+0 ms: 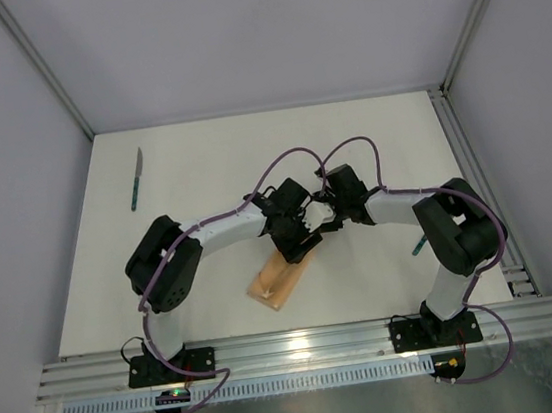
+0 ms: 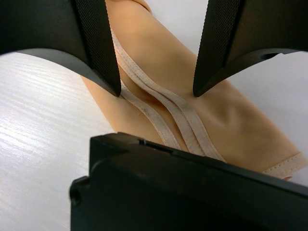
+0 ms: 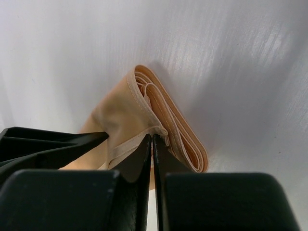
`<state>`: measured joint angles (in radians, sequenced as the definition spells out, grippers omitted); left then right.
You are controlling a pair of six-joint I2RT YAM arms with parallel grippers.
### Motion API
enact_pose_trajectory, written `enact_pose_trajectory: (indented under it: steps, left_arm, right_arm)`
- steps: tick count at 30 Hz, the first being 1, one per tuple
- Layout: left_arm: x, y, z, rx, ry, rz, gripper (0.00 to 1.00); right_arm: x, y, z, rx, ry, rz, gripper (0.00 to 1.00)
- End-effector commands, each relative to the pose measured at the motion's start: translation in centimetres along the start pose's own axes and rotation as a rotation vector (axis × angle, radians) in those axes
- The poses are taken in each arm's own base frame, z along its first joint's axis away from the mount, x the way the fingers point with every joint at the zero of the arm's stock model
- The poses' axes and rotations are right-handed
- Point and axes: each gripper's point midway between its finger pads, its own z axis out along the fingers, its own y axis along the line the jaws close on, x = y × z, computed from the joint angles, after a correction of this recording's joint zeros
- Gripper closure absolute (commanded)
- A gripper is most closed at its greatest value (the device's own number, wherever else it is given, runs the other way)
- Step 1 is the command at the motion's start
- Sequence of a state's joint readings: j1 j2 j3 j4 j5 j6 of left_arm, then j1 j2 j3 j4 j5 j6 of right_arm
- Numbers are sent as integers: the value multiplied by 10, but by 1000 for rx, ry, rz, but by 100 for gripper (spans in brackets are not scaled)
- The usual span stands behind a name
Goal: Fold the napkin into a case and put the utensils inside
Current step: Grasp the top corner of the smaller rectangle folded napkin from the folded napkin.
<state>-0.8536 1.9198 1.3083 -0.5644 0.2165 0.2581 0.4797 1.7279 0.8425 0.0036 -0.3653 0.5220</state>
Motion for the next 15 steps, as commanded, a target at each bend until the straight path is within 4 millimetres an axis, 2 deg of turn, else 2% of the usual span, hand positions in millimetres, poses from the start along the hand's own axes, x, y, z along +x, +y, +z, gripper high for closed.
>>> enact_pose_trajectory:
  steps: [1,4,10,13,14,15]
  left_arm:
    - [-10,-5,6,-11,-35,2,34]
    - [-17,-3,6,-28,-52,15,33]
    - [-7,-7,18,-11,-16,11,36]
    - [-3,-7,24,-10,2,2,46]
    - [-1,-5,26,-21,8,1,56]
    - [-1,-4,26,-27,11,-1,60]
  right_arm:
    - [-13,17,-5,-49,-61,-13,94]
    - [-10,16,-2,-57,-53,1,94]
    - [-9,15,-2,-60,-62,10,96]
    - [-12,17,-3,-64,-66,7,96]
    - [-12,18,-4,-62,-65,6,96]
    - [-13,18,-5,-62,-68,4,95]
